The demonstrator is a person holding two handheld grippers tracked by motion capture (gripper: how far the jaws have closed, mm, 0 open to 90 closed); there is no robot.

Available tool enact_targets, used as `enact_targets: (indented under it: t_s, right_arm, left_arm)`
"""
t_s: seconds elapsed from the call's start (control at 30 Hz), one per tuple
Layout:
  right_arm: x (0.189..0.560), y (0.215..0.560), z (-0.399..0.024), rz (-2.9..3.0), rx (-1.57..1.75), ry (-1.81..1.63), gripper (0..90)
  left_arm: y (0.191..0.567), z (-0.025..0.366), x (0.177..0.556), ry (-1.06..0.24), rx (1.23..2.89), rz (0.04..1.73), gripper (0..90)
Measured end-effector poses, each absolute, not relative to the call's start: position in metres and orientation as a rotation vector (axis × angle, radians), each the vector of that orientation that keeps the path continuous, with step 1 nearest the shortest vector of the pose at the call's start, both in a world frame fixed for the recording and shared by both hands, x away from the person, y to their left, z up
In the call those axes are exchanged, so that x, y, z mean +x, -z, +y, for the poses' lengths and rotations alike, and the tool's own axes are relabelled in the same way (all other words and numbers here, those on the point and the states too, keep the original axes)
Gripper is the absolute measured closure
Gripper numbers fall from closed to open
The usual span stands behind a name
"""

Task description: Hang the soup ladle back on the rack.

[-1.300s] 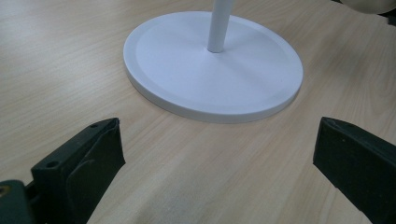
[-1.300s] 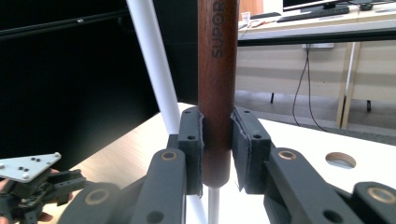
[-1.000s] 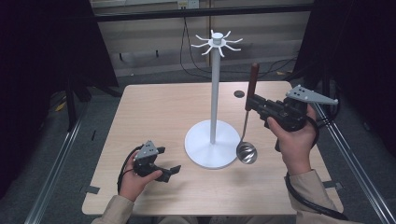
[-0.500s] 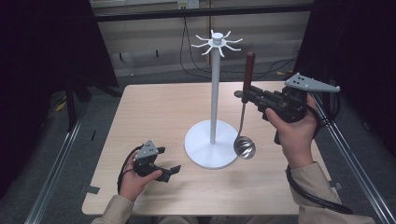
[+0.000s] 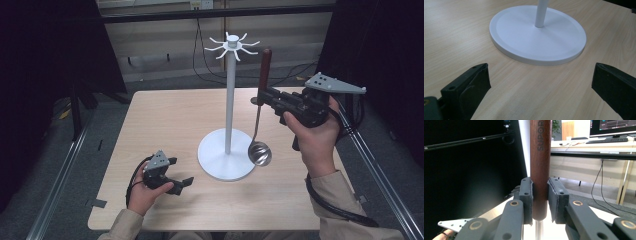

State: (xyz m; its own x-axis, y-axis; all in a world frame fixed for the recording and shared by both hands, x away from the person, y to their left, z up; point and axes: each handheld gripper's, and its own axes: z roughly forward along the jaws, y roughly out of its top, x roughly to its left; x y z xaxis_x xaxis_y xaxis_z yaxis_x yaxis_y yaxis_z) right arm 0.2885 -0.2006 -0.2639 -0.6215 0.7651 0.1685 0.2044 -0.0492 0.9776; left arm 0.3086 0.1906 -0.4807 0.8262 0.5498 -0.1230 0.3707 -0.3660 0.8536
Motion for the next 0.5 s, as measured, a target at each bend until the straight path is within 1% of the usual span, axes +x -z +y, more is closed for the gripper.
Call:
enact_targets:
  t_s: [0.5]
  right_arm:
    - [0.294,0.259,-0.1928,1.797,1.005,-1.733,74.6]
  left_arm:
    - [0.4801,0.1924,0.3091,-0.229,2.002,0.688,1.6]
